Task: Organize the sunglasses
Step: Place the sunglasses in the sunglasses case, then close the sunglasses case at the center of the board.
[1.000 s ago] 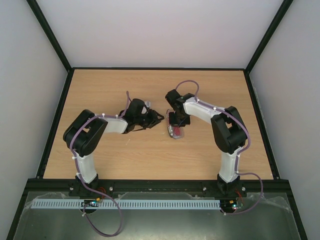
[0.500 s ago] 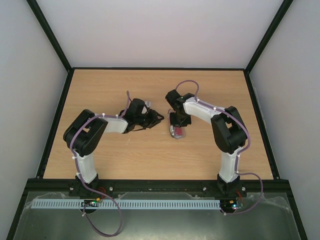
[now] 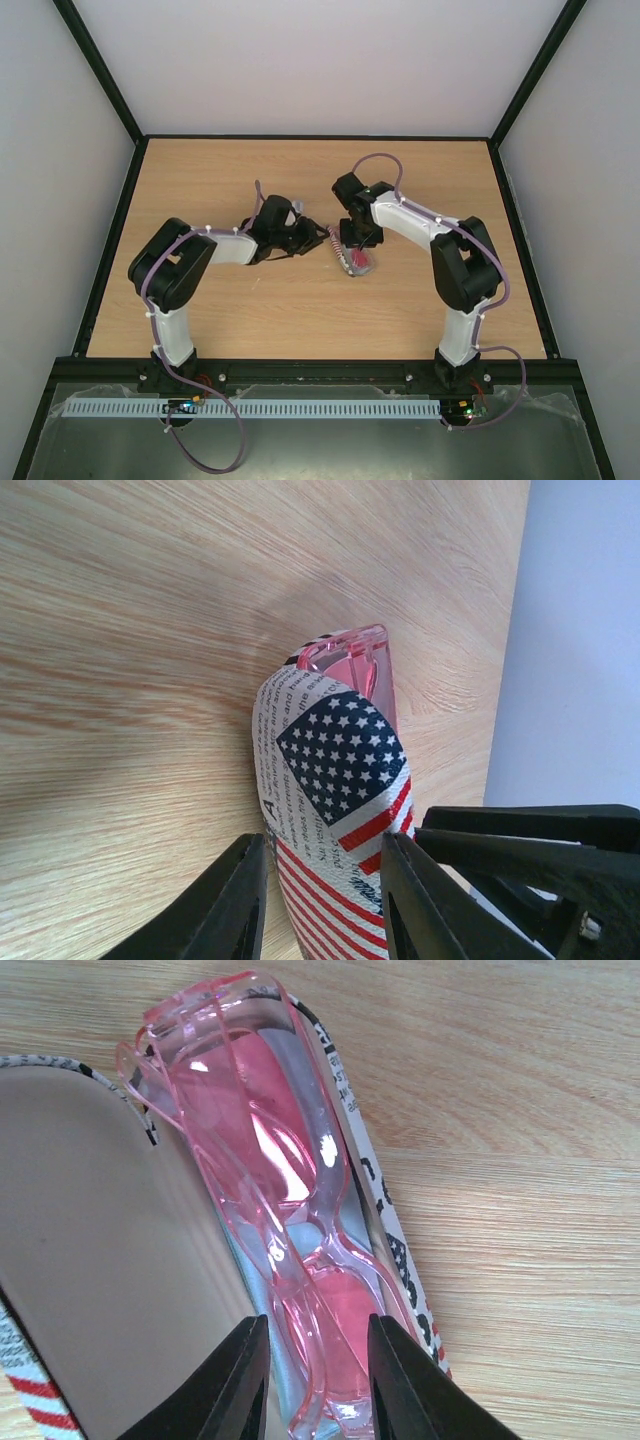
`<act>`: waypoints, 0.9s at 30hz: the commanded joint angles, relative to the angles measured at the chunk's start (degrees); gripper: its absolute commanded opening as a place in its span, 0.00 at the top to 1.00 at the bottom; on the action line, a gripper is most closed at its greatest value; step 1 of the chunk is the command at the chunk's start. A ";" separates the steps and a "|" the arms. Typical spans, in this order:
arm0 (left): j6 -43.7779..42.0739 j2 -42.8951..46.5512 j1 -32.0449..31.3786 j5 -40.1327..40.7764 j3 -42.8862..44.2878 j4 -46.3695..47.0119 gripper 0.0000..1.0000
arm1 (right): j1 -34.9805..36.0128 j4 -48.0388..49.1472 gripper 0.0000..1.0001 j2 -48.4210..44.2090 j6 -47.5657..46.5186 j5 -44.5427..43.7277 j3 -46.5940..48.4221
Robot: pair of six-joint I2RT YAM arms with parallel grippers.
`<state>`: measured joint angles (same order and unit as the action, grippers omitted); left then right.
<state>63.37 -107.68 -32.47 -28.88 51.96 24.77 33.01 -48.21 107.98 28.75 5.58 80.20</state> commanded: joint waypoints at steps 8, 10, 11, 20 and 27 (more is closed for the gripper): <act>-0.95 -1.37 -0.72 0.63 2.95 -1.52 0.66 | -1.57 -1.45 0.71 -4.73 -0.11 -3.26 1.28; -0.95 -1.60 -0.75 0.69 3.23 -1.77 0.66 | -3.08 0.04 0.74 -5.70 -0.14 -2.56 -0.41; -1.05 -1.61 -0.71 0.72 3.43 -1.95 0.66 | -3.81 1.21 0.75 -6.39 -0.18 -2.20 -1.72; -0.96 -2.38 -0.96 1.12 4.78 -2.71 0.66 | -7.38 14.64 0.77 -13.21 0.59 5.92 -13.69; -1.49 -2.78 -0.92 1.74 6.28 -4.39 0.65 | -8.84 25.04 0.74 -16.36 1.81 14.52 -21.52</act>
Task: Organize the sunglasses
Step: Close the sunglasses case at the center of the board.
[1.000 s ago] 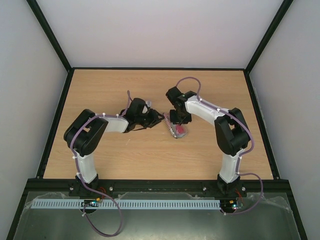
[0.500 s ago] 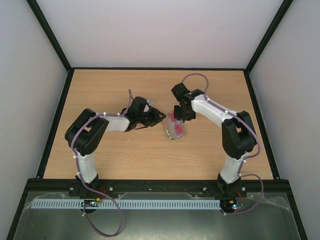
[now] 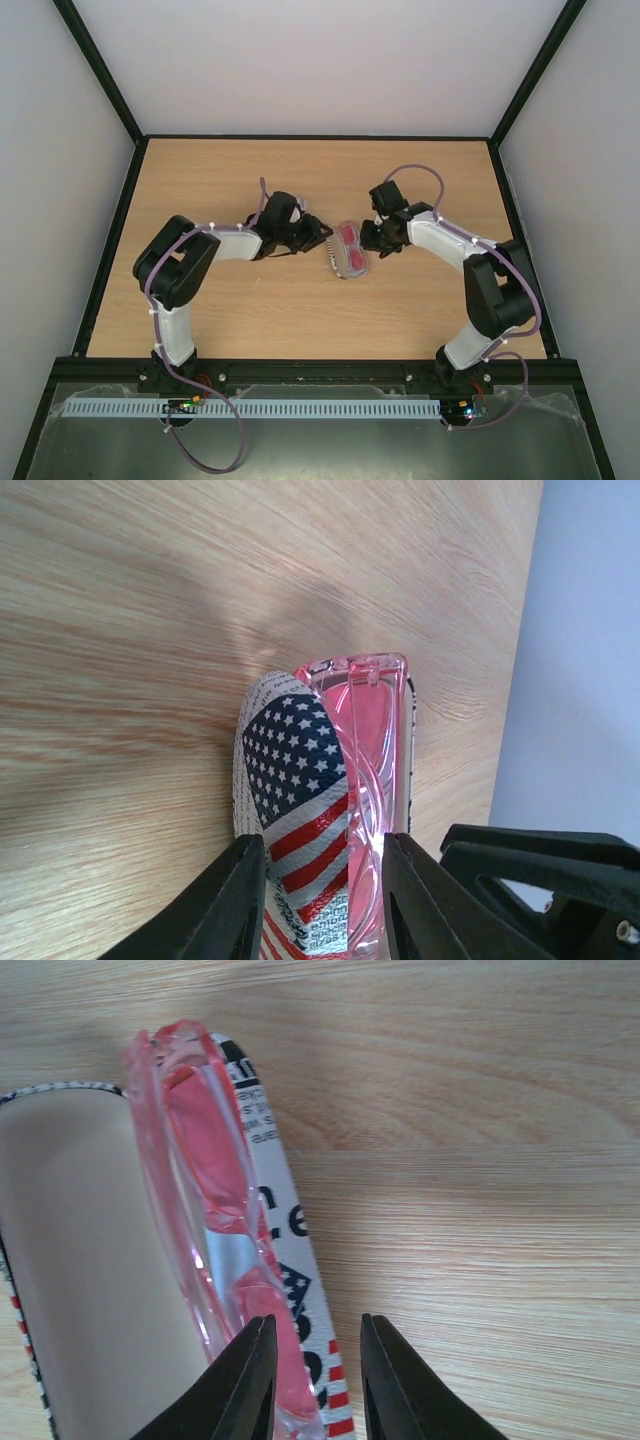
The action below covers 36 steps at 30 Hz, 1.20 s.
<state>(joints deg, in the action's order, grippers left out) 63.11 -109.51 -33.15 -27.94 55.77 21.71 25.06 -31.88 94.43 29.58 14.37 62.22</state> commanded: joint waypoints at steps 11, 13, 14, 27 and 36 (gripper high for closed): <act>-2.68 -2.52 0.38 1.96 6.60 -5.03 0.65 | -2.79 14.91 0.73 -4.87 1.53 9.17 -9.80; -2.96 -2.84 0.44 2.23 7.26 -5.67 0.65 | -3.06 15.44 0.73 -5.23 1.60 9.39 -10.38; -3.05 -3.08 0.39 2.35 7.67 -6.03 0.65 | -3.15 15.93 0.73 -5.49 1.69 9.54 -10.92; -3.44 -4.03 0.28 2.98 9.62 -7.74 0.64 | -4.70 22.98 0.73 -6.37 2.96 14.47 -16.04; -3.68 -4.65 0.28 3.07 10.19 -8.22 0.64 | -4.68 26.62 0.73 -5.95 4.07 16.79 -16.59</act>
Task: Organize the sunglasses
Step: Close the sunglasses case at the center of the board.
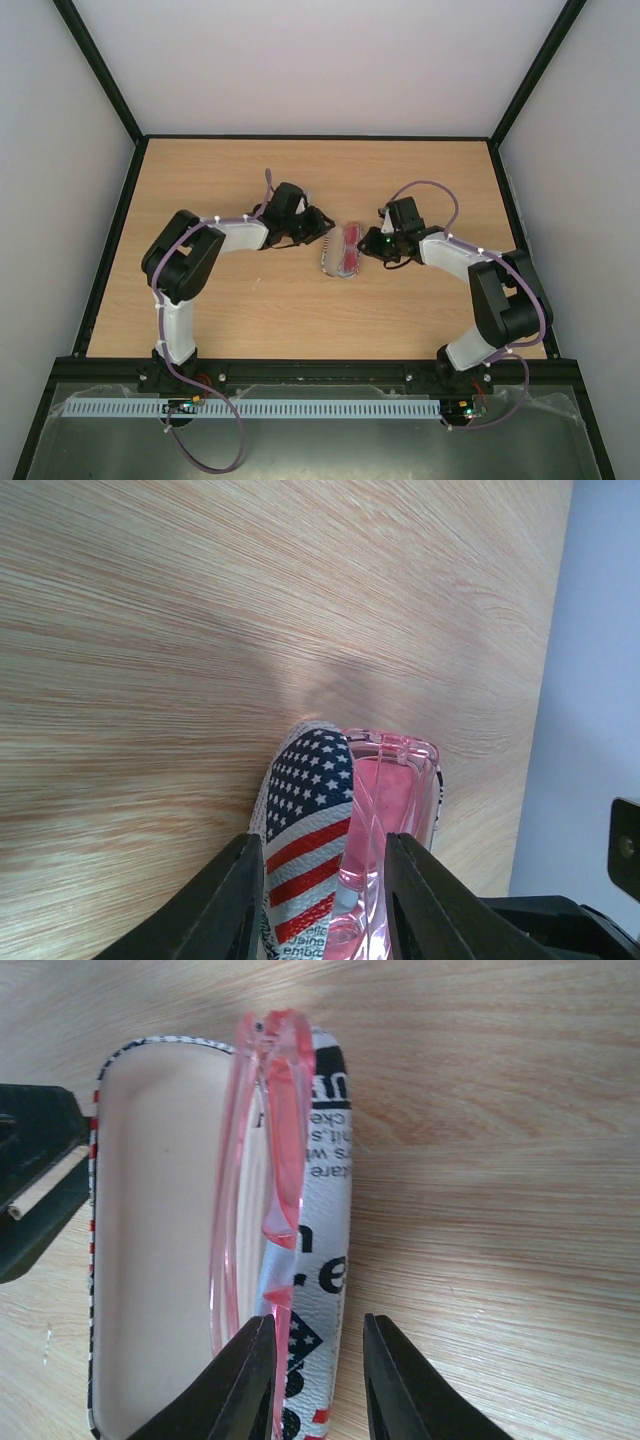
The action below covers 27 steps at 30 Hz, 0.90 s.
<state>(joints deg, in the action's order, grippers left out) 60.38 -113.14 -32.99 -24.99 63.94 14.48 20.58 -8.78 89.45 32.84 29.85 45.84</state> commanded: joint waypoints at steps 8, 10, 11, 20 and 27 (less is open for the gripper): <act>-0.90 -1.12 0.17 0.12 2.58 -1.21 0.64 | -0.19 4.06 0.72 -0.05 0.91 1.98 0.13; -0.90 -1.09 0.13 0.12 2.55 -1.21 0.64 | -0.27 4.18 0.73 0.20 0.91 2.21 0.04; -0.89 -1.11 0.13 0.12 2.59 -1.21 0.64 | -0.28 4.20 0.73 0.34 0.90 2.31 0.05; -1.15 -1.62 0.13 0.15 2.59 -1.38 0.64 | -0.27 0.47 0.72 -0.16 -0.66 0.27 0.72; -1.08 -2.16 0.15 0.23 2.41 -1.20 0.64 | -0.24 -0.18 0.72 -0.02 -1.27 -0.72 0.75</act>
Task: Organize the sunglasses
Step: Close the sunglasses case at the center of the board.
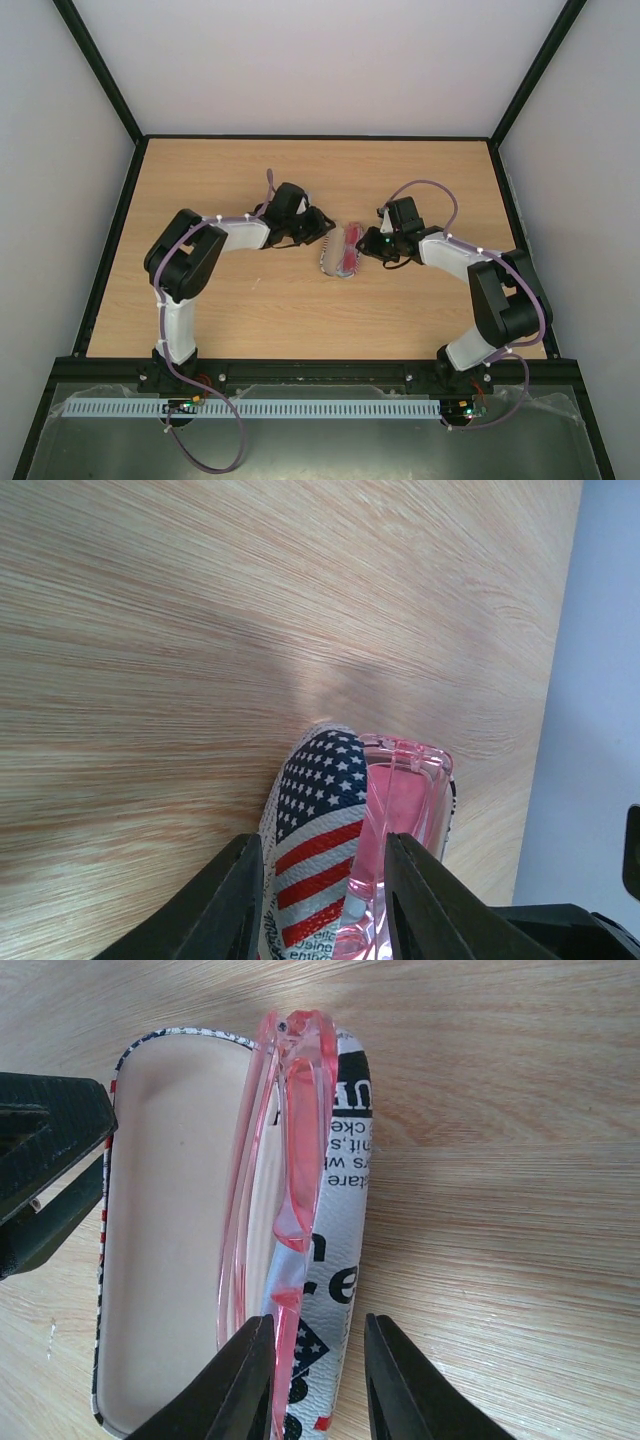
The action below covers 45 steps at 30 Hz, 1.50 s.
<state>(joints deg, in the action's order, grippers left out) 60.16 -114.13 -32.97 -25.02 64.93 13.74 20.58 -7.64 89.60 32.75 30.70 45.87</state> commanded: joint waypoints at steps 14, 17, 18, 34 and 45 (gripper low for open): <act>-0.93 -1.61 0.02 0.41 1.61 -0.73 0.64 | -0.27 2.01 0.72 2.22 0.14 0.38 0.81; -0.98 -1.71 0.02 0.41 1.67 -0.73 0.64 | -0.24 2.16 0.72 2.52 0.12 0.39 0.86; -0.99 -1.78 0.01 0.45 1.74 -0.80 0.64 | -0.27 2.30 0.73 2.53 0.20 0.41 0.81; -1.34 -1.65 0.15 0.49 1.51 -1.01 0.64 | -0.22 2.36 0.85 2.62 0.55 1.09 2.06; -2.99 5.91 1.63 1.84 -1.13 -4.25 0.60 | -0.24 1.07 0.85 1.94 0.27 1.20 2.78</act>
<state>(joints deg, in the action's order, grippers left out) 58.81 -113.51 -32.29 -24.32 64.82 11.38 20.58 -6.17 91.88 33.43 31.35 46.46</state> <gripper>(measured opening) 0.399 0.149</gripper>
